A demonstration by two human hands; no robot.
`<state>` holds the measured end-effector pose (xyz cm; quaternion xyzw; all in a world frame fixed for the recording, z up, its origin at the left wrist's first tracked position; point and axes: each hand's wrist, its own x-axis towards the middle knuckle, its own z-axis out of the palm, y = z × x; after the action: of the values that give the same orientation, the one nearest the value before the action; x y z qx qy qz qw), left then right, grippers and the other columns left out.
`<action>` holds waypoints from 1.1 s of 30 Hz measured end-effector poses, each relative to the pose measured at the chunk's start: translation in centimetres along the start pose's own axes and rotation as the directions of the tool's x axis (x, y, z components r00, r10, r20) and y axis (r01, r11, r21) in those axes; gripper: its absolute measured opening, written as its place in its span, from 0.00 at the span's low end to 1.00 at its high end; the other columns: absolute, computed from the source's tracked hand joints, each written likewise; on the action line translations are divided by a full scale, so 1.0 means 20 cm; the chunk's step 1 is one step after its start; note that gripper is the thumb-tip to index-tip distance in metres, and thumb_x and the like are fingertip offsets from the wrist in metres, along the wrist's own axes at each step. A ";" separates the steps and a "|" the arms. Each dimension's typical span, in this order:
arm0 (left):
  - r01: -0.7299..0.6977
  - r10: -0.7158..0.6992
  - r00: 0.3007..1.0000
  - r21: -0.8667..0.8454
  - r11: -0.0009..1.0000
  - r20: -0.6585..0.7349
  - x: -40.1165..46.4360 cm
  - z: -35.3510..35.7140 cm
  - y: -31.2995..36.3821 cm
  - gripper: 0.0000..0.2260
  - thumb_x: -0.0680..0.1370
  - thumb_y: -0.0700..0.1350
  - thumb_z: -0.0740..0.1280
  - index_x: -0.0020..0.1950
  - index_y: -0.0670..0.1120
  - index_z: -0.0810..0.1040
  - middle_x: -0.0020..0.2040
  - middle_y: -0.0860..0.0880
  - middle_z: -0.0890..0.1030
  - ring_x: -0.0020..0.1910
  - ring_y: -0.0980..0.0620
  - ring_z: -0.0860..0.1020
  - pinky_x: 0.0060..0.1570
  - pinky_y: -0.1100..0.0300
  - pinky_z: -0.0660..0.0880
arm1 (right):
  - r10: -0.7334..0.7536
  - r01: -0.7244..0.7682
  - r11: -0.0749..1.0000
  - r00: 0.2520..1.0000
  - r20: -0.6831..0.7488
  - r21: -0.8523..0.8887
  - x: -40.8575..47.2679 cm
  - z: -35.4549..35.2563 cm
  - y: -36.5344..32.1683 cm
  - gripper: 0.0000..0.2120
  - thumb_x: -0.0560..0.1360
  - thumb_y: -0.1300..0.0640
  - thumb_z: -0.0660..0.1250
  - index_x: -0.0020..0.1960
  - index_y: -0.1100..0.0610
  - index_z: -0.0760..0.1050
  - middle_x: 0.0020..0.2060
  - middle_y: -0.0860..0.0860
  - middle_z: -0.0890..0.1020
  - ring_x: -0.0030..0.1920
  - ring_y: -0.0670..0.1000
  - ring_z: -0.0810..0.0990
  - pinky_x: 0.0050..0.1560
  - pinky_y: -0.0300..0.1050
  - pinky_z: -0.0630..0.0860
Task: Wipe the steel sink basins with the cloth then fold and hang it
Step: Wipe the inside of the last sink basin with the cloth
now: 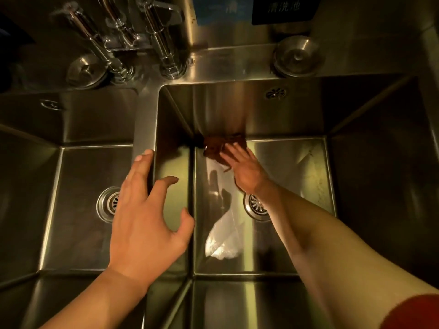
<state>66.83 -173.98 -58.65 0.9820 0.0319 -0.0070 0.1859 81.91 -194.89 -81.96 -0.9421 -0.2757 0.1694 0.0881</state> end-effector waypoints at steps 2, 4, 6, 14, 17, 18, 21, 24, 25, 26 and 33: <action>0.003 -0.003 1.000 -0.008 1.000 -0.009 0.00 0.01 -0.01 0.23 0.72 0.55 0.67 0.65 0.49 0.79 0.84 0.48 0.57 0.84 0.50 0.53 0.79 0.43 0.61 | 0.153 -0.148 0.985 0.987 -0.058 0.087 -0.01 -0.01 0.00 0.36 0.77 0.61 0.63 0.81 0.44 0.56 0.83 0.47 0.52 0.83 0.52 0.46 0.81 0.54 0.46; 0.008 -0.008 1.000 -0.003 1.000 -0.002 0.00 0.01 -0.01 0.23 0.72 0.56 0.67 0.65 0.49 0.79 0.84 0.49 0.56 0.84 0.51 0.51 0.79 0.49 0.56 | 0.374 -0.358 0.922 0.922 -0.102 0.151 -0.06 0.03 -0.01 0.35 0.75 0.62 0.63 0.80 0.47 0.62 0.82 0.49 0.56 0.82 0.54 0.49 0.80 0.55 0.50; 0.001 -0.001 1.000 0.006 1.000 0.003 0.00 0.01 -0.02 0.23 0.72 0.56 0.67 0.65 0.49 0.79 0.84 0.48 0.55 0.84 0.50 0.51 0.79 0.52 0.53 | 0.633 -0.599 0.765 0.767 -0.108 0.237 -0.14 0.05 0.02 0.36 0.73 0.61 0.64 0.80 0.51 0.61 0.81 0.53 0.56 0.82 0.58 0.51 0.78 0.57 0.54; -0.030 0.030 1.000 0.000 1.000 -0.006 0.00 0.03 -0.04 0.24 0.73 0.56 0.67 0.66 0.46 0.78 0.84 0.44 0.56 0.84 0.45 0.53 0.81 0.45 0.57 | 0.842 -0.795 0.537 0.524 -0.127 0.283 -0.46 0.05 0.41 0.27 0.84 0.57 0.56 0.82 0.56 0.57 0.81 0.60 0.55 0.81 0.62 0.53 0.78 0.64 0.53; -0.030 0.030 1.000 -0.001 1.000 -0.004 0.01 0.03 -0.04 0.24 0.73 0.56 0.67 0.66 0.46 0.78 0.83 0.43 0.57 0.84 0.44 0.53 0.78 0.39 0.61 | 0.876 -0.829 0.481 0.466 -0.123 0.287 -0.37 0.05 0.32 0.28 0.84 0.56 0.55 0.82 0.56 0.55 0.82 0.59 0.54 0.82 0.62 0.50 0.79 0.64 0.50; -0.028 0.028 1.000 0.001 1.000 -0.003 0.01 0.03 -0.03 0.24 0.73 0.55 0.67 0.66 0.45 0.78 0.83 0.43 0.57 0.84 0.44 0.53 0.78 0.39 0.62 | 0.877 -0.828 0.479 0.465 -0.120 0.291 -0.33 0.05 0.28 0.29 0.83 0.56 0.56 0.83 0.56 0.54 0.82 0.59 0.54 0.82 0.61 0.49 0.79 0.63 0.50; -0.027 0.027 1.000 0.007 1.000 -0.004 0.00 0.03 -0.03 0.24 0.73 0.56 0.67 0.66 0.46 0.77 0.84 0.42 0.56 0.84 0.43 0.53 0.77 0.38 0.63 | 0.785 -0.756 0.618 0.606 -0.127 0.215 -0.21 0.07 0.08 0.33 0.80 0.57 0.58 0.83 0.55 0.52 0.82 0.59 0.54 0.81 0.62 0.50 0.78 0.62 0.53; -0.032 0.032 0.999 0.018 0.999 -0.006 0.01 0.03 -0.03 0.24 0.73 0.55 0.67 0.65 0.46 0.78 0.84 0.42 0.56 0.84 0.43 0.53 0.78 0.38 0.62 | 0.555 -0.534 0.830 0.821 -0.136 0.161 -0.16 0.16 -0.20 0.39 0.78 0.59 0.61 0.84 0.52 0.46 0.83 0.57 0.49 0.82 0.61 0.46 0.80 0.61 0.50; -0.031 0.031 1.000 0.018 0.999 -0.005 0.01 0.03 -0.03 0.23 0.73 0.55 0.67 0.65 0.46 0.78 0.84 0.42 0.56 0.84 0.44 0.53 0.78 0.39 0.61 | 0.448 -0.425 0.888 0.885 -0.127 0.172 -0.18 0.21 -0.30 0.41 0.78 0.59 0.63 0.84 0.50 0.45 0.83 0.55 0.46 0.82 0.59 0.42 0.81 0.61 0.47; -0.030 0.030 1.000 0.016 0.999 -0.004 0.01 0.03 -0.03 0.23 0.72 0.54 0.67 0.65 0.46 0.78 0.84 0.42 0.56 0.84 0.44 0.53 0.79 0.39 0.60 | 0.330 -0.302 0.931 0.937 -0.118 0.202 -0.21 0.26 -0.40 0.41 0.78 0.59 0.64 0.84 0.49 0.45 0.83 0.52 0.44 0.82 0.57 0.39 0.81 0.60 0.44; -0.027 0.027 1.000 0.022 0.999 -0.004 0.01 0.02 -0.03 0.24 0.71 0.54 0.68 0.64 0.45 0.79 0.84 0.42 0.56 0.84 0.44 0.53 0.80 0.43 0.58 | -0.480 0.469 0.877 0.853 0.204 0.104 -0.75 0.43 -0.38 0.38 0.76 0.62 0.64 0.83 0.50 0.54 0.83 0.52 0.52 0.83 0.57 0.43 0.81 0.61 0.39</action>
<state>67.07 -173.63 -59.24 0.9843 0.0190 -0.0026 0.1753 63.18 -196.24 -83.94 -0.8173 -0.5032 0.2544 0.1191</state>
